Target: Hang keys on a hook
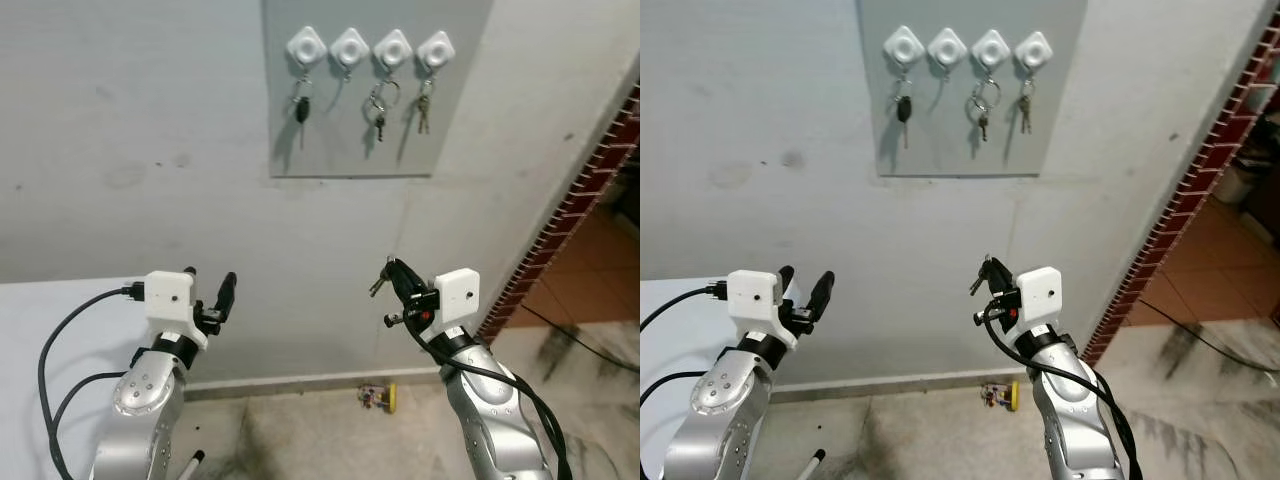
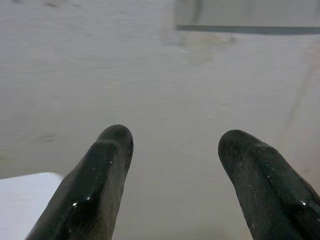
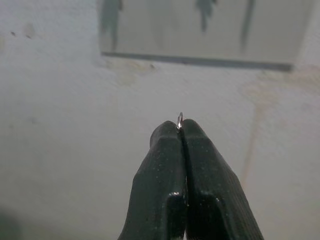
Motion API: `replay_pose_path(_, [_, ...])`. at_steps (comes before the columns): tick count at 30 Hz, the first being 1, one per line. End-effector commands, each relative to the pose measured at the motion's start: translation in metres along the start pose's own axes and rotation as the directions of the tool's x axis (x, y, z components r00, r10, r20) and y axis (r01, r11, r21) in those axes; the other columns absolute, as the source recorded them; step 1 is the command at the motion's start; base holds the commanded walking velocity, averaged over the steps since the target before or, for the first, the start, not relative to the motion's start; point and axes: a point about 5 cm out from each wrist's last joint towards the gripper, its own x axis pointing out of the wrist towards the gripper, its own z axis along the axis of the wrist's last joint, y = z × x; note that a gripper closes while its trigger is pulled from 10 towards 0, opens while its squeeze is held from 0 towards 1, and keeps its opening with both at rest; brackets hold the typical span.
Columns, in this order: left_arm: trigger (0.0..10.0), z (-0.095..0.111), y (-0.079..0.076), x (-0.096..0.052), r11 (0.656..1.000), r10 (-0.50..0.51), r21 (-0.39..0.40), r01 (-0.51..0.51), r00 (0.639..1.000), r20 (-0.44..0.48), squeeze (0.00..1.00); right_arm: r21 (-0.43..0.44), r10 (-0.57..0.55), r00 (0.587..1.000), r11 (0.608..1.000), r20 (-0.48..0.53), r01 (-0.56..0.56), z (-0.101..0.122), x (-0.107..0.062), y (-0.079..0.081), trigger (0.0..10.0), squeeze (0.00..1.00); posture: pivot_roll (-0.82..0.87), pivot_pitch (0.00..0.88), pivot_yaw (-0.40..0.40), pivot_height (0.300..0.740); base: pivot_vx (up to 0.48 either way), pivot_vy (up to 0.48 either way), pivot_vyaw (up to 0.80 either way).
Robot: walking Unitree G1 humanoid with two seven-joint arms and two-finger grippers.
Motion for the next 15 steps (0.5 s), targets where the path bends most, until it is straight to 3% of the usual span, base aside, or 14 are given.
replay_pose_path(1, [10.0, 0.0033, -0.0005, 0.0018, 1.000, -0.015, -0.001, 0.015, 1.000, 0.007, 0.00, -0.005, -0.006, 1.000, 1.000, 0.017, 0.006, 0.0042, 0.0007, -0.0029, 10.0, 0.00, -0.12, 0.002, 0.024, 0.740, 0.300, 0.000, 0.00])
replay_pose_path(15, [10.0, 0.0049, 0.0006, 0.0036, 1.000, -0.009, -0.022, 0.009, 1.000, 0.012, 0.00, -0.004, -0.007, 1.000, 1.000, 0.015, 0.007, 0.0038, 0.0004, -0.0039, 10.0, 0.00, -0.12, 0.003, 0.023, 0.740, 0.347, 0.000, 0.00])
